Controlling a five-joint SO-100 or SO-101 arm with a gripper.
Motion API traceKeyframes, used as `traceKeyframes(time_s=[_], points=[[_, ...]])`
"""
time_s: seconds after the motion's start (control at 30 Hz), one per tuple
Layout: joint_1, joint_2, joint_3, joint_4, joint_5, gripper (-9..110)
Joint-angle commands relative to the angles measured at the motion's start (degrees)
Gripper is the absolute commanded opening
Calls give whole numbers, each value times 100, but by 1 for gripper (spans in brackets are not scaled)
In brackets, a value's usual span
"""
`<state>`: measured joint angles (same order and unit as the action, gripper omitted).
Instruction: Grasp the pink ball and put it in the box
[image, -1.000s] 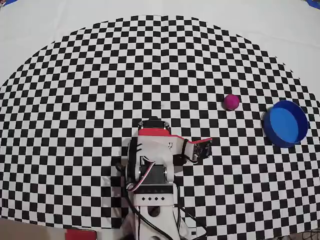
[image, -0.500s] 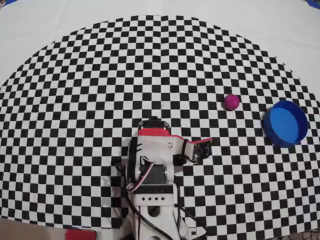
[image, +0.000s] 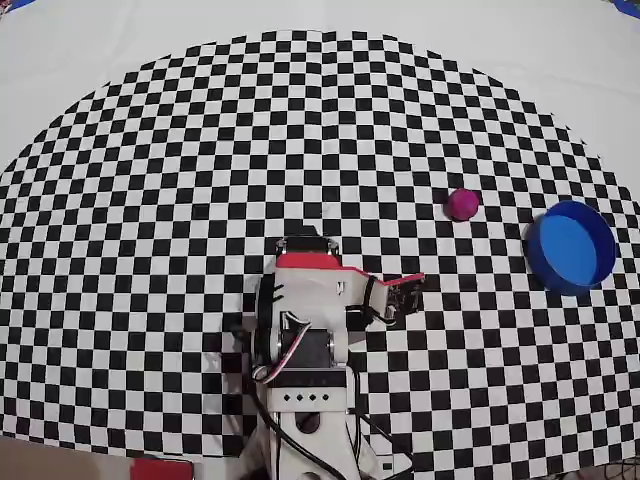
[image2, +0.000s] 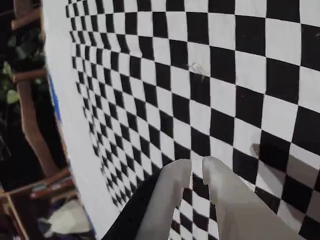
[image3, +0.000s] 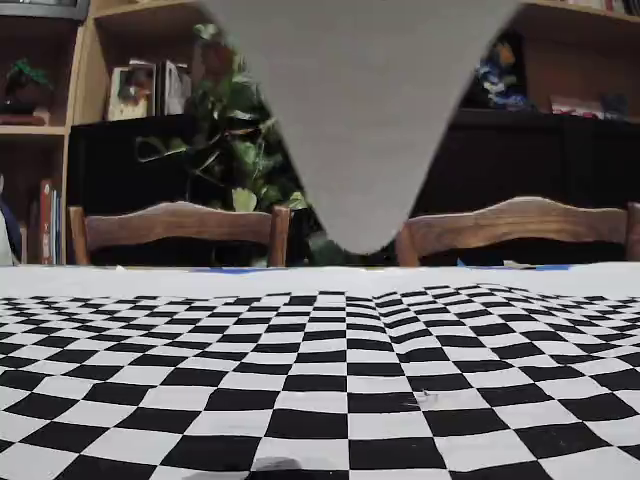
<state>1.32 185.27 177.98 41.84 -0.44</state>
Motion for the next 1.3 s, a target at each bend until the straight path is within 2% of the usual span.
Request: traceKeyframes(time_s=[0.0, 0.4, 0.83, 1.03, 1.27], points=[[-18, 70, 35, -457, -53, 0], [18, 53, 35, -2136, -53, 0], [62, 44, 35, -2856, -141, 0], [53, 44, 35, -2830, -1213, 0], [-44, 18, 35, -2584, -3700, 0]])
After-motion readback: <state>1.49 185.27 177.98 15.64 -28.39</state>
